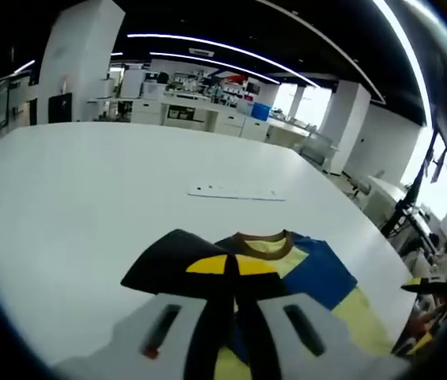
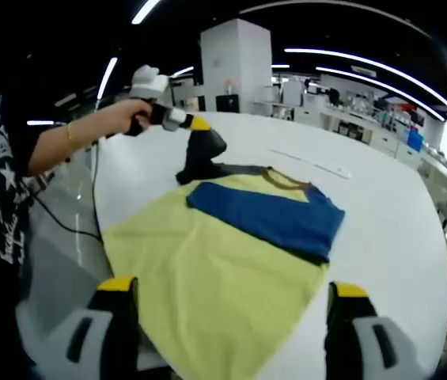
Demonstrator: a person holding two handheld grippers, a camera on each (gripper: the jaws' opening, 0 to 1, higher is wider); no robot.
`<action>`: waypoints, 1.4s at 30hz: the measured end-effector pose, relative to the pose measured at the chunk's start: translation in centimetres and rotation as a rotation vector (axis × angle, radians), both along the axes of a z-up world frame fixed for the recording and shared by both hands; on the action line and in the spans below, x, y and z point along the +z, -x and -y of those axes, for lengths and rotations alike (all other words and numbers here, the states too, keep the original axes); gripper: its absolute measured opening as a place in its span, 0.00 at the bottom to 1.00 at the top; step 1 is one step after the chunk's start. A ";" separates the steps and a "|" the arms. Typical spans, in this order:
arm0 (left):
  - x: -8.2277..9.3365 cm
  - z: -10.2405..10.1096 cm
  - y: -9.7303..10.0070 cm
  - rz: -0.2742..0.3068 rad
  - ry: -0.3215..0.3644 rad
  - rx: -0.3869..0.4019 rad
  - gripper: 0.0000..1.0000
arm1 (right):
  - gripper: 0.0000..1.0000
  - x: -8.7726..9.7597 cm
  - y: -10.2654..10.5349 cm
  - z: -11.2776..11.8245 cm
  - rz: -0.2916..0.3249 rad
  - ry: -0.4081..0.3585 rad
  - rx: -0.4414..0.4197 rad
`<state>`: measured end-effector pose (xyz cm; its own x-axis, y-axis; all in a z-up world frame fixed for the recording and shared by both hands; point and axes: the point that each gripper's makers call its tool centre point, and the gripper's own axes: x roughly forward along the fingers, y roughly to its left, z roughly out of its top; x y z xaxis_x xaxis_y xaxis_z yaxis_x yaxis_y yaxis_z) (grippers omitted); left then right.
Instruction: Fold the garment on the visible template until the final outline fits inside the template.
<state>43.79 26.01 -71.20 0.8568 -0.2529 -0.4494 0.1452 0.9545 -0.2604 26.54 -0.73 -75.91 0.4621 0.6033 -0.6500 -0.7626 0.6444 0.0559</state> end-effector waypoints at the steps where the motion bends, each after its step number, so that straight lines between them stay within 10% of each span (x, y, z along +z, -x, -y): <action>1: 0.0 0.7 0.1 0.006 -0.006 -0.015 0.00 | 1.00 -0.1 0.0 -0.1 0.001 0.002 0.002; 22: -5.1 11.8 0.3 -0.025 -0.122 -0.243 0.00 | 1.00 -1.1 0.9 -0.8 -0.022 0.016 0.001; 42: -12.8 16.0 2.0 -0.184 -0.187 -0.349 0.02 | 0.99 -1.7 1.5 0.0 -0.044 0.009 -0.033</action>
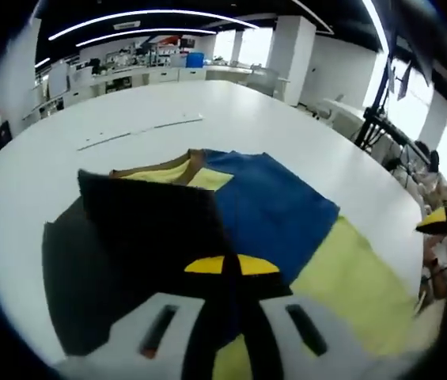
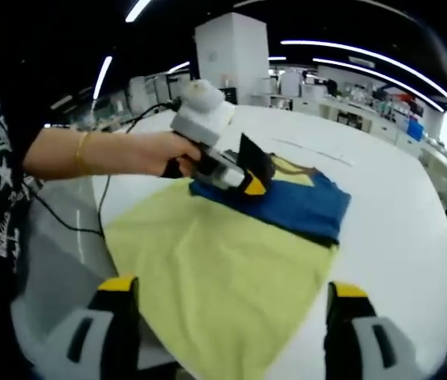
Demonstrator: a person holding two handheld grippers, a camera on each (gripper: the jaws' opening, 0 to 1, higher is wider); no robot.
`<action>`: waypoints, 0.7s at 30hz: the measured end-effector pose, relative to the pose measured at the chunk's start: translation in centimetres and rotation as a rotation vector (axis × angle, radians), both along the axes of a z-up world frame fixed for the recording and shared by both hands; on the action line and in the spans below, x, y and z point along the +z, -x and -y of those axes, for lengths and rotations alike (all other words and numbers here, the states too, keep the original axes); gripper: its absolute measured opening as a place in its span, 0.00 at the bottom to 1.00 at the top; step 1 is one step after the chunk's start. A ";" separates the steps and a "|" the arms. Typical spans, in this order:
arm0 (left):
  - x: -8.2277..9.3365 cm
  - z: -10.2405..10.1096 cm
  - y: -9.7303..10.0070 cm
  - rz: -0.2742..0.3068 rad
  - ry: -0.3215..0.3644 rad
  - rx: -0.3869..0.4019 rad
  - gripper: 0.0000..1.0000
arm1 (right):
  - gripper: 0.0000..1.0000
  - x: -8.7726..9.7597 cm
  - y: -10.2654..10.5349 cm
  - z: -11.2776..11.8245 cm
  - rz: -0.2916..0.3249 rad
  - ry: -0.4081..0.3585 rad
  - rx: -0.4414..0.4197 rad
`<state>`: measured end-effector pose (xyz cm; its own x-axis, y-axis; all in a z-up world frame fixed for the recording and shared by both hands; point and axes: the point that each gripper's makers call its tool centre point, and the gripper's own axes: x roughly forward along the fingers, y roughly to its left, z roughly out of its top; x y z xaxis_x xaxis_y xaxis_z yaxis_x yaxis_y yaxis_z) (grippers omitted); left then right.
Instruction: Fold the garment on the visible template until the final outline fits inside the template.
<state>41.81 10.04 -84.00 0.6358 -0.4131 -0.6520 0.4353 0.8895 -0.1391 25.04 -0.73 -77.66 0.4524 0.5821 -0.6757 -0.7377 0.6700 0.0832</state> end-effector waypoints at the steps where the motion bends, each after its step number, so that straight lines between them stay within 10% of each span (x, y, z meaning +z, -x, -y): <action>1: -0.3 0.1 0.2 -0.004 -0.004 -0.006 0.02 | 0.99 0.0 0.0 0.1 -0.001 -0.002 -0.008; 14: 1.0 0.5 0.0 0.135 -0.105 -0.119 0.16 | 0.98 -0.2 0.0 0.5 -0.006 -0.011 -0.033; 21: 4.1 -0.8 -0.4 0.300 -0.159 -0.175 0.23 | 0.98 -0.2 -0.1 0.4 -0.004 -0.018 -0.034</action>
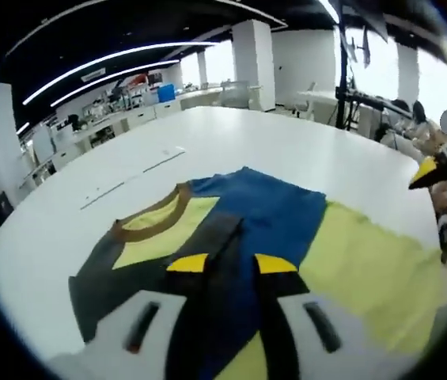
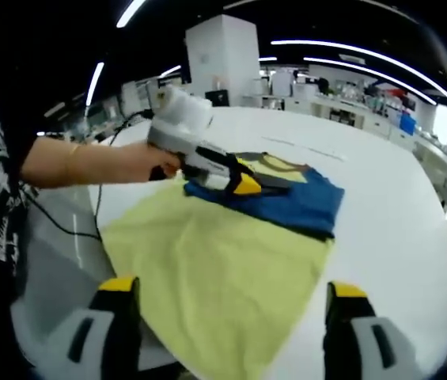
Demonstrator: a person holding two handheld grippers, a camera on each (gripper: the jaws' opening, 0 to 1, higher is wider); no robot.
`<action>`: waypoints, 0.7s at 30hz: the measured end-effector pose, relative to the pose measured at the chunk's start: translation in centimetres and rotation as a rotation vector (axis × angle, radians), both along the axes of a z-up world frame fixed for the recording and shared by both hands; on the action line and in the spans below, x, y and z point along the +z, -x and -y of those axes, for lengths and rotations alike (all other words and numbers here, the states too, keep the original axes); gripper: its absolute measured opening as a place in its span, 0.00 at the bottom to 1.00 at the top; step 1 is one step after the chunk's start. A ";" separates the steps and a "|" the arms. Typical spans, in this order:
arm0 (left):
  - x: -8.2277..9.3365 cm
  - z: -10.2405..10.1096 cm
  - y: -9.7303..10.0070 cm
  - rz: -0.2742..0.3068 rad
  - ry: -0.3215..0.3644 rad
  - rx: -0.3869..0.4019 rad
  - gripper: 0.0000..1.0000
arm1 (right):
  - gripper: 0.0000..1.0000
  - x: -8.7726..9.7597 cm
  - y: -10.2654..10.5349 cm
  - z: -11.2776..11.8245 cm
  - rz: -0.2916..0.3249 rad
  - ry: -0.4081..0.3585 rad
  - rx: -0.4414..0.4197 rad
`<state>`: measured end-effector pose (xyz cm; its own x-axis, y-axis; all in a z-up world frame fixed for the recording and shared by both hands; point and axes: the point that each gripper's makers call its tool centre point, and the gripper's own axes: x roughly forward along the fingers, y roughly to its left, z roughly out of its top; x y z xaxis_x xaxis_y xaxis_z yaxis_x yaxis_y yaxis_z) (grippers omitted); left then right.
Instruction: Fold the garment on the visible template until the final outline fits inside the template.
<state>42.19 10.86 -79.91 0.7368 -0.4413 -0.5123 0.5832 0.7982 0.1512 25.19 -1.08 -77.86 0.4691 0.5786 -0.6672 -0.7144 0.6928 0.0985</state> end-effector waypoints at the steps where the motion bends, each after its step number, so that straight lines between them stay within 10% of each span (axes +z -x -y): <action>1: 0.0 -0.2 -0.1 0.008 -0.003 -0.009 0.26 | 0.98 0.0 0.0 0.0 0.000 -0.001 0.000; 21: -1.3 -0.4 -1.3 0.001 -0.160 -0.191 0.18 | 0.99 0.4 -0.1 -0.1 0.016 -0.019 -0.014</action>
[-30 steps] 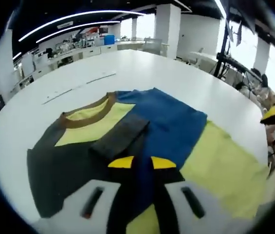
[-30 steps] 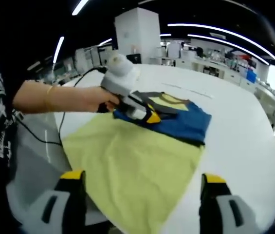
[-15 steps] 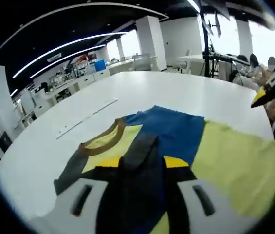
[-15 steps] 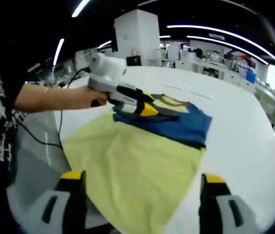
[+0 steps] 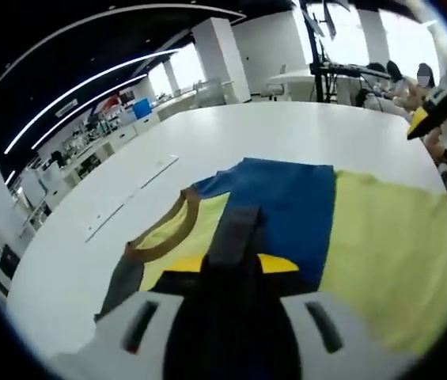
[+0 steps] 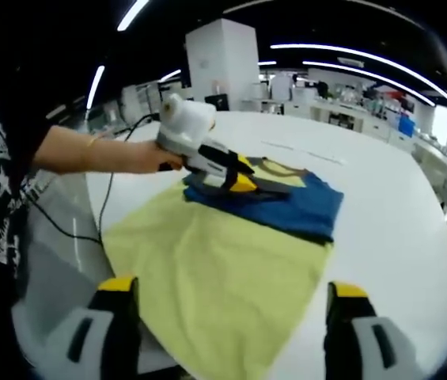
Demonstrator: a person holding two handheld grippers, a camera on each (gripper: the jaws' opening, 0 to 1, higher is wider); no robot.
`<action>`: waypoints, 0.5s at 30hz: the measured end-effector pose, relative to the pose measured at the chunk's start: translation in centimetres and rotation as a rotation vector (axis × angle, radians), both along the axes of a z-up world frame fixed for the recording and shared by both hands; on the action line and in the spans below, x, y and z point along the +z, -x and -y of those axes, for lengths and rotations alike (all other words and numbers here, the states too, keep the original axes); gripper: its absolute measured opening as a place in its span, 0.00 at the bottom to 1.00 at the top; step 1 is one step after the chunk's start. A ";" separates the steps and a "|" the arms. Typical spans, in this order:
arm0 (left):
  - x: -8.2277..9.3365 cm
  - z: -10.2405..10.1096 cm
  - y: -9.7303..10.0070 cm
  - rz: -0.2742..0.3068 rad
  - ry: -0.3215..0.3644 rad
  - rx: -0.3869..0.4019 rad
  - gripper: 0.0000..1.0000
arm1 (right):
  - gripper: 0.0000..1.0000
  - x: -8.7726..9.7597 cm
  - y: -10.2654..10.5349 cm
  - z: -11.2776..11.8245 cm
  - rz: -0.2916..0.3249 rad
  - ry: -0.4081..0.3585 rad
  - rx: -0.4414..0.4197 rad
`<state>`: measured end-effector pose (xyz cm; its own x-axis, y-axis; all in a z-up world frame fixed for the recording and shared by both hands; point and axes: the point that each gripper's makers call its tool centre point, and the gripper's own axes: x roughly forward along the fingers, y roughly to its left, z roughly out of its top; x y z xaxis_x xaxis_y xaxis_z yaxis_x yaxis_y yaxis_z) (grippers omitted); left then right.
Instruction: Fold the garment on the visible template until the final outline fits inside the template.
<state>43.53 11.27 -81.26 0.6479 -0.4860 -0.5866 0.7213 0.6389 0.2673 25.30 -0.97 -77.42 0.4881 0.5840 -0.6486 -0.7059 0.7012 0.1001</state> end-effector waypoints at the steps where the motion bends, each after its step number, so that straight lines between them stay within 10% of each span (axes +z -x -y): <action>1: -0.2 0.0 0.0 0.001 -0.023 -0.019 0.16 | 0.99 0.0 -0.1 0.1 0.000 -0.001 -0.004; 15: -2.8 0.0 -0.4 -0.120 -0.027 -0.076 0.08 | 0.98 -0.1 -0.1 0.5 -0.009 -0.010 -0.029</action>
<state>43.95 11.29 -84.08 0.5347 -0.5135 -0.6712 0.7949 0.5752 0.1931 25.36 -1.42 -77.52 0.4991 0.5759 -0.6475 -0.6842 0.7204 0.1135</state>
